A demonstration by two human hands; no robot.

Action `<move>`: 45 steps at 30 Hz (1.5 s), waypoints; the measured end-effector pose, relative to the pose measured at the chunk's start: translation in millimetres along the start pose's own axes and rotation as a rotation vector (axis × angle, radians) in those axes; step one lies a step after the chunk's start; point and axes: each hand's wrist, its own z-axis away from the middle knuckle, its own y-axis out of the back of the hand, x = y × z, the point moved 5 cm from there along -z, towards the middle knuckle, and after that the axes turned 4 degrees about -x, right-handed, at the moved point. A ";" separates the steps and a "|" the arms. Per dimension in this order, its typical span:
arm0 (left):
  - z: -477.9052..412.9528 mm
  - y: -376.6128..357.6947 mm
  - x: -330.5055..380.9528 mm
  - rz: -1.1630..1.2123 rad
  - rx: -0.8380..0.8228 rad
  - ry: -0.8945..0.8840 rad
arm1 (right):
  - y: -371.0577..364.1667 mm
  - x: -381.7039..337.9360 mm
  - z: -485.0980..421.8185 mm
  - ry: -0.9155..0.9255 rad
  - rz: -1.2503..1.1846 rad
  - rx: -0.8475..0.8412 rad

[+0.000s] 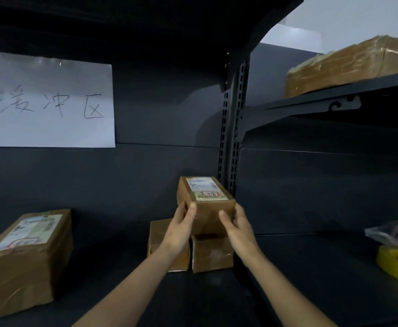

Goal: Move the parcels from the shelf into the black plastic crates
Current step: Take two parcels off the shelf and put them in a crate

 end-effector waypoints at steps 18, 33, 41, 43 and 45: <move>93.8 179.2 -48.8 -0.112 0.405 0.115 | -201.1 -0.7 55.2 -0.068 0.024 -0.331; 88.9 111.7 -9.5 -0.580 0.365 -0.213 | -131.8 2.1 56.0 0.019 0.266 -0.061; 52.5 51.0 -45.8 -0.264 0.210 0.064 | -97.7 31.2 46.8 -0.110 0.299 -0.037; 43.6 53.9 -57.1 -0.219 0.222 0.165 | -100.8 36.0 40.8 -0.128 0.283 -0.068; 37.2 58.1 -67.0 -0.165 0.228 0.257 | -104.9 41.7 33.5 -0.179 0.250 -0.104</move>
